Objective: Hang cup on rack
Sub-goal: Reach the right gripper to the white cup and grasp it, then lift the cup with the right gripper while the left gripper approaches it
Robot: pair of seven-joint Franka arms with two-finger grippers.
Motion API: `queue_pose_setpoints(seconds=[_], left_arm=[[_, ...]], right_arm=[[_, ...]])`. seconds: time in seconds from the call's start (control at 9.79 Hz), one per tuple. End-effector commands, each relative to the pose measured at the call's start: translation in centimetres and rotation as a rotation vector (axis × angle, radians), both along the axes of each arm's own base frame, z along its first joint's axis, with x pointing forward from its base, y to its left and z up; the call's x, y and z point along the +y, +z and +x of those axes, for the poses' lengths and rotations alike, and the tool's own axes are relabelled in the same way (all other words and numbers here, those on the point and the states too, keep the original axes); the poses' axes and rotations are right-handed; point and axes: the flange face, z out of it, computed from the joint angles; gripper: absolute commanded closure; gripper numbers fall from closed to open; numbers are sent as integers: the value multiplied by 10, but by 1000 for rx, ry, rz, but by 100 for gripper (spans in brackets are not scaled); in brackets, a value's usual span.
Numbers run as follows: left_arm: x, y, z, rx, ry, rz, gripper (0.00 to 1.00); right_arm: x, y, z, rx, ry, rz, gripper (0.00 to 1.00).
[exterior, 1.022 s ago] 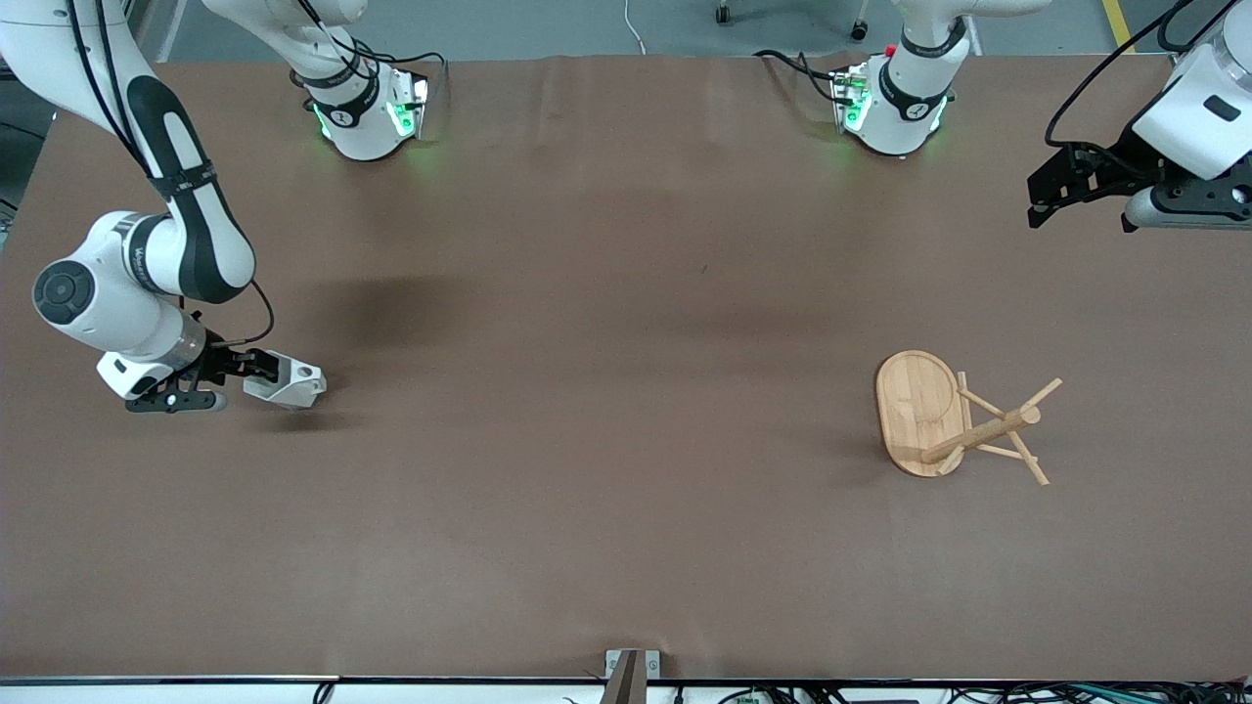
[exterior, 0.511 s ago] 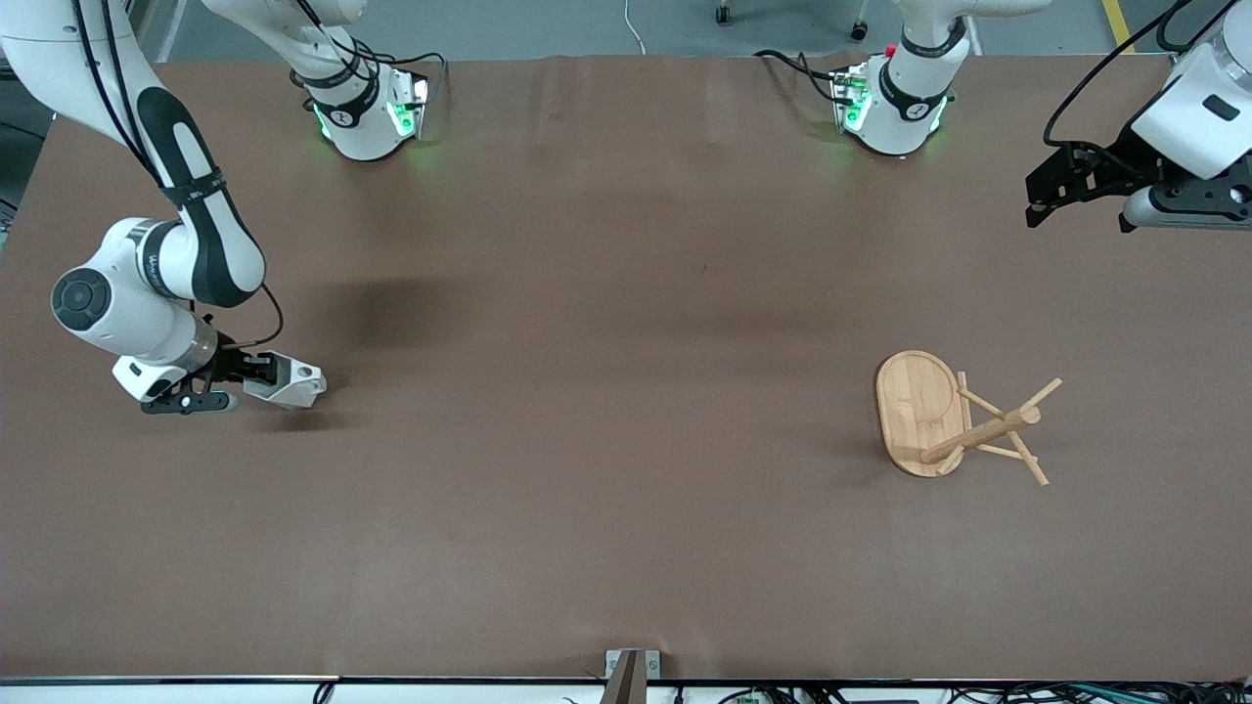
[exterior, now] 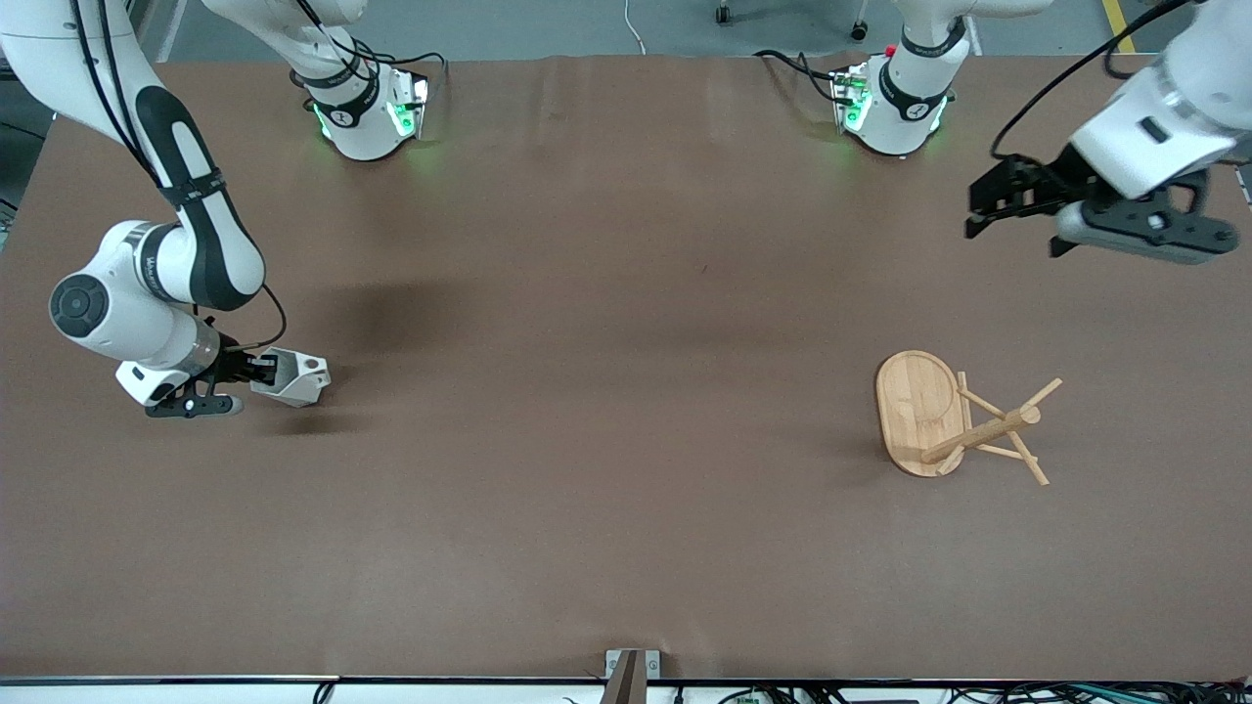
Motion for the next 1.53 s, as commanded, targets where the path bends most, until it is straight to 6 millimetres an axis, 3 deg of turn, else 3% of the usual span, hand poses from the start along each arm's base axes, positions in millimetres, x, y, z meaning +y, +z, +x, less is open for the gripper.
queue_pose_setpoints(seconds=[0.0, 0.1, 0.31, 0.51, 0.72, 0.82, 0.92, 1.12, 1.43], left_arm=[[-78, -17, -10, -22, -149, -24, 0], [-124, -19, -25, -48, -242, -35, 0], [-178, -27, -51, -48, -367, -39, 0], [-232, -38, -74, -68, -509, -91, 0], [-277, -46, -89, -122, -583, -154, 0], [-291, -52, -91, -149, -638, -186, 0], [-298, -63, -84, -163, -698, -236, 0], [-307, -85, -72, -192, -802, -282, 0], [-314, -107, -65, -201, -896, -301, 0]], right_arm=[[39, 82, 38, 29, -74, 195, 100], [64, 105, 44, 55, -128, 283, 100], [132, 130, 43, 65, -159, 457, 100], [206, 126, 30, 132, -170, 639, 100], [264, 119, 11, 205, -178, 779, 100], [293, 118, 0, 231, -170, 839, 100], [310, 117, -7, 243, -133, 900, 100], [325, 101, -28, 309, -111, 1019, 100], [355, 108, -40, 339, -144, 1119, 100]])
